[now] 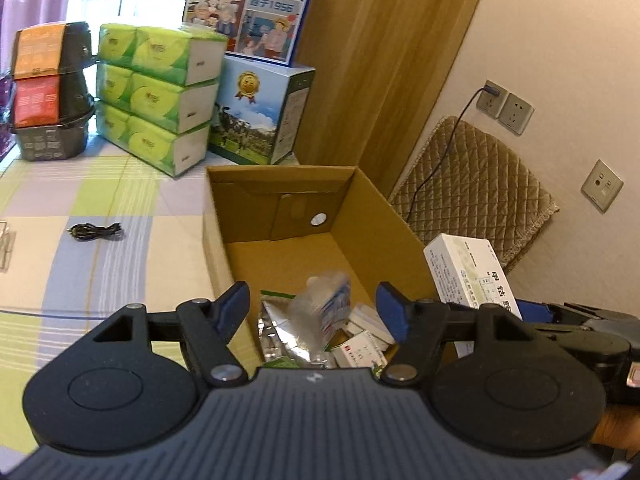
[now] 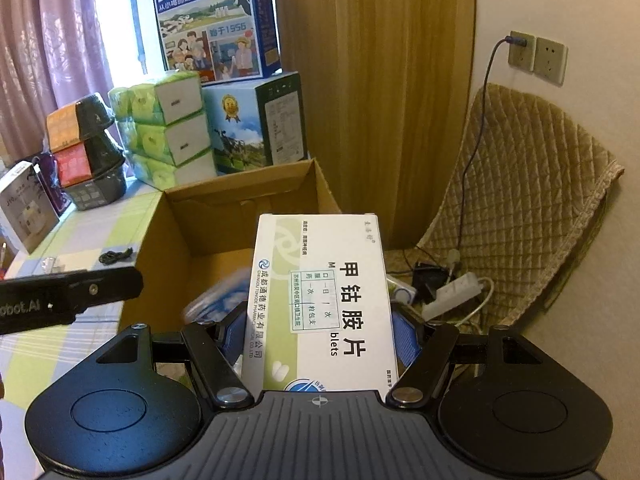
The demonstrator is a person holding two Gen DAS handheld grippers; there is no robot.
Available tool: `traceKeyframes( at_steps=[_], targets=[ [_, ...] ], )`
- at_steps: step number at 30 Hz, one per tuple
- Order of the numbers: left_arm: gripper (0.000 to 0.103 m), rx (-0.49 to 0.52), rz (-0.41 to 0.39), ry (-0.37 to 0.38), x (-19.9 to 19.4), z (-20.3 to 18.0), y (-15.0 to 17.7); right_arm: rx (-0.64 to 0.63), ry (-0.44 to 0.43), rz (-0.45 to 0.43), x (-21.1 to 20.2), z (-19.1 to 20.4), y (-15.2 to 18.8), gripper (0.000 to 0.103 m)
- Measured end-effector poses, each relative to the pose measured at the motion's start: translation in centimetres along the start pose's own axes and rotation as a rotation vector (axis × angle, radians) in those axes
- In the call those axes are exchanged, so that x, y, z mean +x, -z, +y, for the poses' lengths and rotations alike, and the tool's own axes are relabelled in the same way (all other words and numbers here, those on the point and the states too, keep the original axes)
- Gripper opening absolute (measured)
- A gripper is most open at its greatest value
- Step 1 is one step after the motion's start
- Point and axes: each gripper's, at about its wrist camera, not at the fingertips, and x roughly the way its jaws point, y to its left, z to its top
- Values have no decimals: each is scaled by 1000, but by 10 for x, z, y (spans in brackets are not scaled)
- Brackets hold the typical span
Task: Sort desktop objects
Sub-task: 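Open both tools to drop the floss box and tablet box into the box, then move both tools back toward the wrapped wire rack and black cable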
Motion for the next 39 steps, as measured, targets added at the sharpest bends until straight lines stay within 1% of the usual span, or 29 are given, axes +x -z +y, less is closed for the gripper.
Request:
traceKeyframes(
  at_steps=[2, 4, 6, 8, 9, 13, 15, 16, 18, 20, 31, 35, 39],
  targets=[
    [68, -10, -7, -10, -6, 5, 1, 9, -30, -10, 1, 4, -5, 68],
    [70, -18, -17, -20, -12, 11, 2, 27, -77, -43, 1, 5, -11, 69],
    [71, -20, -29, -34, -20, 16, 3, 54, -70, -69, -2, 5, -16, 83],
    [79, -17, -41, -52, -28, 22, 5, 79, -74, -87, -8, 4, -18, 85],
    [80, -17, -49, -62, -33, 26, 7, 85, -78, -89, -10, 4, -17, 85],
    [86, -16, -63, -103, -49, 38, 16, 96, -72, -93, -24, 5, -6, 88],
    [91, -21, -68, -121, -58, 43, 24, 118, -76, -90, -32, 7, 2, 94],
    [93, -25, -68, -131, -63, 46, 28, 127, -80, -90, -36, 8, 6, 95],
    [96, -26, -70, -145, -72, 51, 35, 134, -90, -85, -45, 15, 13, 99],
    [101, -22, -72, -171, -83, 57, 43, 134, -112, -89, -55, 24, 19, 101],
    [102, -11, -111, -286, -144, 103, 63, 84, -200, -73, -93, 89, 43, 101],
    [102, -14, -112, -319, -161, 120, 69, 31, -228, -64, -101, 116, 52, 101],
    [102, -15, -119, -355, -178, 136, 75, -3, -260, -33, -100, 140, 61, 101]
  ],
)
